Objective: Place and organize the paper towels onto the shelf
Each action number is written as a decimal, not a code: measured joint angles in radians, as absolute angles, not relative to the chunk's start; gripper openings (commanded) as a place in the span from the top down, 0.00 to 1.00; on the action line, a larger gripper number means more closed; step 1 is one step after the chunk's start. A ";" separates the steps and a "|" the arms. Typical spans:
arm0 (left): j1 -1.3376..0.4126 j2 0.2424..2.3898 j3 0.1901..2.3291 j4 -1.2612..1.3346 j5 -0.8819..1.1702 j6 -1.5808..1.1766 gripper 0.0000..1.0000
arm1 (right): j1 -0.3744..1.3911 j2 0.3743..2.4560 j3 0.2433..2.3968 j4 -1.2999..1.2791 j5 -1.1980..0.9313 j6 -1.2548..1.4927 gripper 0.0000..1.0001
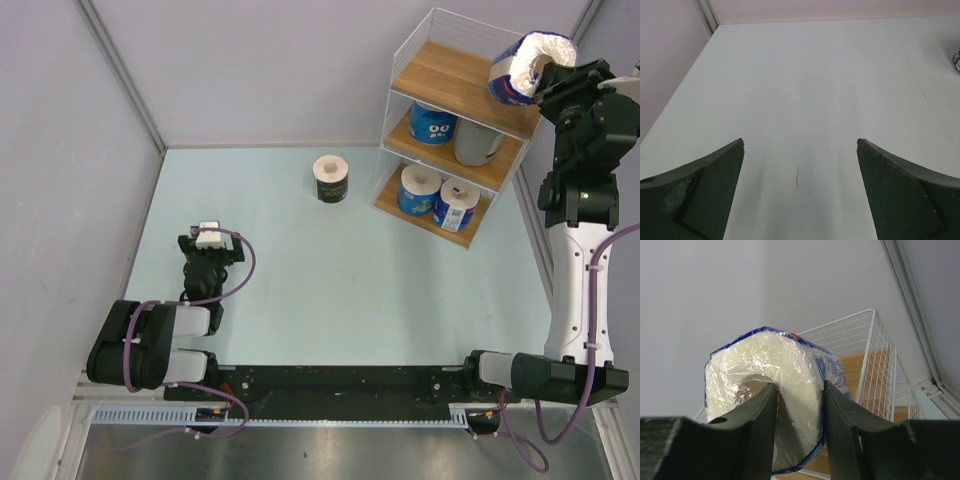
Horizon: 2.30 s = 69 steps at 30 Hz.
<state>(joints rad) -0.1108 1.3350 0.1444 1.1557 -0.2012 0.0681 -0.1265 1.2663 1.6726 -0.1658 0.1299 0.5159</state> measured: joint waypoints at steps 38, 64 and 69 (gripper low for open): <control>-0.111 1.335 0.144 1.156 -0.202 0.068 0.00 | -0.128 1.358 1.690 -0.089 0.081 0.530 0.31; -0.111 1.339 0.144 1.160 -0.207 0.061 0.00 | -0.128 0.819 1.396 -0.115 -0.285 0.595 0.19; -0.112 1.250 0.145 1.083 -0.214 0.060 0.00 | -0.128 0.785 1.362 -0.321 -0.411 0.525 0.15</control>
